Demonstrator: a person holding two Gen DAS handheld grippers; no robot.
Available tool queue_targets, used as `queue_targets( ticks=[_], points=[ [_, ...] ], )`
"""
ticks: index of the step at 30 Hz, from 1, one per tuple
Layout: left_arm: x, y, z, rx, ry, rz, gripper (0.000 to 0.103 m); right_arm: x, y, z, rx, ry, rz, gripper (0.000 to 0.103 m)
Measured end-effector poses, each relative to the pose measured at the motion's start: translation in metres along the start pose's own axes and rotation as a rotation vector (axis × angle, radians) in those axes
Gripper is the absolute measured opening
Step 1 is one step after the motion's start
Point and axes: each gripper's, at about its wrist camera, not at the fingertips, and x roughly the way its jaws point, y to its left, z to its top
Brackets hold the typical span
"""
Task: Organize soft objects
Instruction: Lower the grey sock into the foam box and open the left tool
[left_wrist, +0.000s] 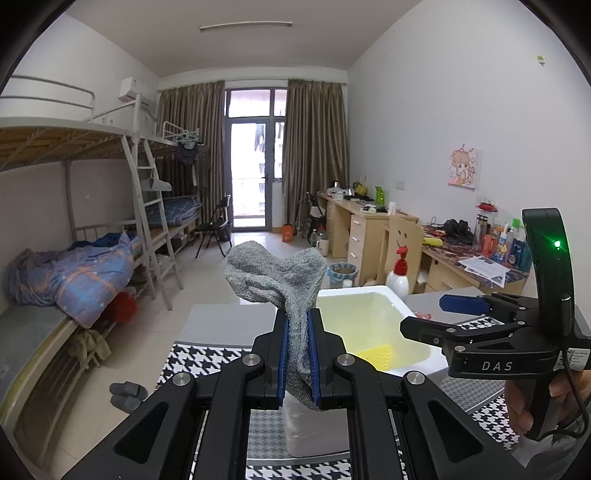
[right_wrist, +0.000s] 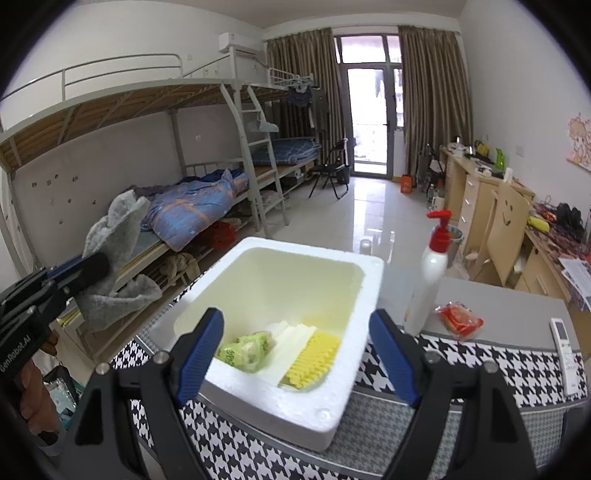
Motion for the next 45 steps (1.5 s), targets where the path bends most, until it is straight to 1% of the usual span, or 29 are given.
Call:
queue_targets(
  ticks=[4, 13, 21, 31, 35, 45],
  points=[
    [0.002, -0.006, 0.002, 0.007, 0.005, -0.017, 0.011, -0.006, -0.005, -0.003, 0.0, -0.012, -0.028, 0.087],
    [0.012, -0.024, 0.005, 0.018, 0.019, -0.067, 0.011, -0.022, -0.02, -0.009, 0.025, -0.032, -0.063, 0.087],
    [0.026, -0.036, 0.006, 0.014, 0.052, -0.119, 0.011, -0.033, -0.032, -0.017, 0.039, -0.037, -0.107, 0.087],
    [0.047, -0.052, 0.009, 0.017, 0.085, -0.151, 0.011, -0.044, -0.055, -0.023, 0.066, -0.04, -0.16, 0.087],
    [0.055, -0.057, 0.01, 0.024, 0.101, -0.161, 0.011, -0.049, -0.059, -0.027, 0.056, -0.044, -0.171, 0.087],
    [0.072, -0.062, 0.009, 0.025, 0.132, -0.145, 0.011, -0.056, -0.073, -0.031, 0.085, -0.052, -0.191, 0.087]
  ],
)
